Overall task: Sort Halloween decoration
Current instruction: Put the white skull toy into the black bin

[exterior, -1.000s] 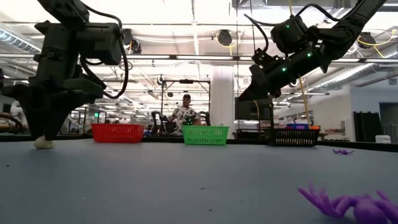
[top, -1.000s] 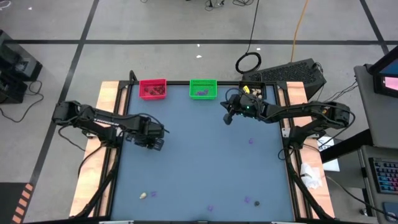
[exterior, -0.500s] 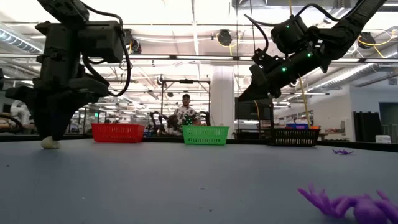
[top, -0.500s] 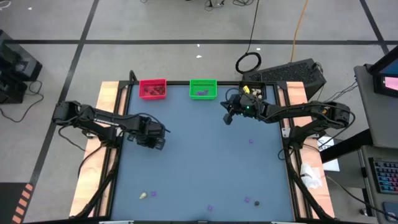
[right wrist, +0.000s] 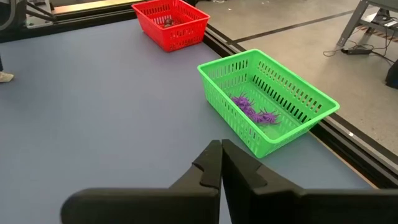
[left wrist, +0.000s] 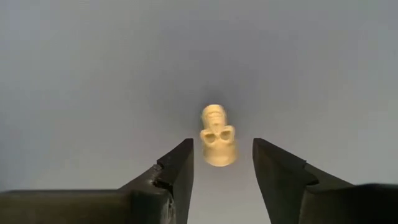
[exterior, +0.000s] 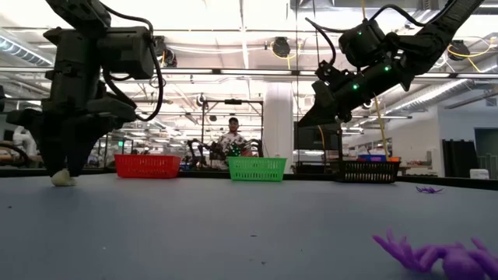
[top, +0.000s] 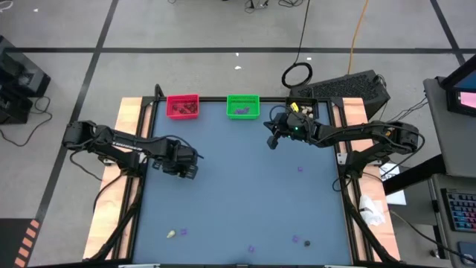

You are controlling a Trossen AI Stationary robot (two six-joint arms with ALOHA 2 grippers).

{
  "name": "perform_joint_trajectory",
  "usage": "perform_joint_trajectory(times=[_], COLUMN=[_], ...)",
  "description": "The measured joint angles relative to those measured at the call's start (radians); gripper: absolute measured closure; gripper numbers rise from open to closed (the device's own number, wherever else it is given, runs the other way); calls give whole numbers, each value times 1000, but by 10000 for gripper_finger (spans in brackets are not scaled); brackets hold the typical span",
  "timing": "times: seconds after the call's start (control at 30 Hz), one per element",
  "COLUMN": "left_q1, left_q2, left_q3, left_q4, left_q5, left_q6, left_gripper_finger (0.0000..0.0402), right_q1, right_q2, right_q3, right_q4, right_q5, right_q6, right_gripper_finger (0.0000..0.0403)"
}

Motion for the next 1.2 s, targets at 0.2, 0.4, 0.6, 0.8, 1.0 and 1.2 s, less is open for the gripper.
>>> perform_joint_trajectory(times=[0.2,0.4,0.6,0.8,1.0,1.2], left_q1=[-2,-34,-47,-47,-47,-47], left_q2=[0,0,8,63,88,76], left_q3=[-5,-5,-5,-4,0,4], left_q4=[-2,-1,5,47,54,45], left_q5=[0,-1,-31,-41,-32,-25], left_q6=[0,-15,-44,-41,-22,33], left_gripper_finger=[280,299,300,284,258,310], right_q1=[0,0,0,0,0,0], right_q2=[0,0,0,0,0,0], right_q3=[0,0,0,0,0,0], right_q4=[0,0,0,-4,-4,-4], right_q5=[0,0,0,0,0,0], right_q6=[0,0,0,4,4,4], right_gripper_finger=[403,403,403,403,403,403])
